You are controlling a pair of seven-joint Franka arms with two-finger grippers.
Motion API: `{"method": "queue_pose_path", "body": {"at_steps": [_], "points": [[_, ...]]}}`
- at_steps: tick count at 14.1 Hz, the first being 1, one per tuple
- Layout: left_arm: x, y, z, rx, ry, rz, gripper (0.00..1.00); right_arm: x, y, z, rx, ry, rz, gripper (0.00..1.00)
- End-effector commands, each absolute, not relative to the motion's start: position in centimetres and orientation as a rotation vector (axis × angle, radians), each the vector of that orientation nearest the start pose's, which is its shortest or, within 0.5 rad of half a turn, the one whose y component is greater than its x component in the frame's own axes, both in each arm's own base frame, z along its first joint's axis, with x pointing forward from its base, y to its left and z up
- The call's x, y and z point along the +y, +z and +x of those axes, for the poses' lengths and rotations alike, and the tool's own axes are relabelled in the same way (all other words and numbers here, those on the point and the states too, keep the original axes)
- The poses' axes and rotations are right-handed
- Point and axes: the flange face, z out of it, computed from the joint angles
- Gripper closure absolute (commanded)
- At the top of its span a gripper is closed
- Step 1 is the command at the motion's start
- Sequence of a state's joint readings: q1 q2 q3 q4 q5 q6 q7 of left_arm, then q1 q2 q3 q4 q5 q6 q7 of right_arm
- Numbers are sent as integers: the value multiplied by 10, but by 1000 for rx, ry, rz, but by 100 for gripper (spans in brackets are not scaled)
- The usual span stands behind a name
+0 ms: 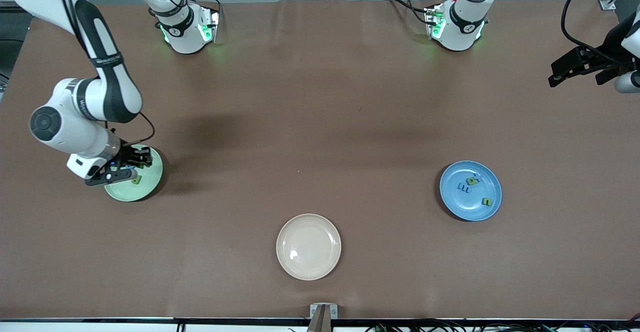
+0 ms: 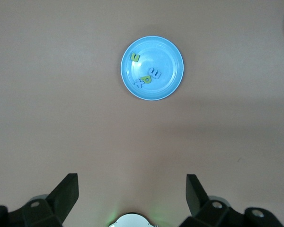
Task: Sort upper and lower case letters into plates
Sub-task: 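Carry the N to the green plate with the right gripper and release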
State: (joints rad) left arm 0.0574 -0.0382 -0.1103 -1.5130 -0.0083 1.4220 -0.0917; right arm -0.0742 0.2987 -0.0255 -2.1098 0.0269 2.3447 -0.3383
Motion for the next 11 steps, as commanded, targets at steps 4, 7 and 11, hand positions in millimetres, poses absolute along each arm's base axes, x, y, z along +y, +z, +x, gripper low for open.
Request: {"method": "queue_pose_path", "body": {"at_steps": [4,7,11], "points": [[-26,664,523,-46,4,-3156,0,-73,223,586,-400,25,-3099,90],[-27,662,527,-41,-3,-3154,0,-70,214,587,-398,19,-3101,90],[-34,654,530,-21,-18,-3146,0,-66,192,586,-404,0,-3104,89]]}}
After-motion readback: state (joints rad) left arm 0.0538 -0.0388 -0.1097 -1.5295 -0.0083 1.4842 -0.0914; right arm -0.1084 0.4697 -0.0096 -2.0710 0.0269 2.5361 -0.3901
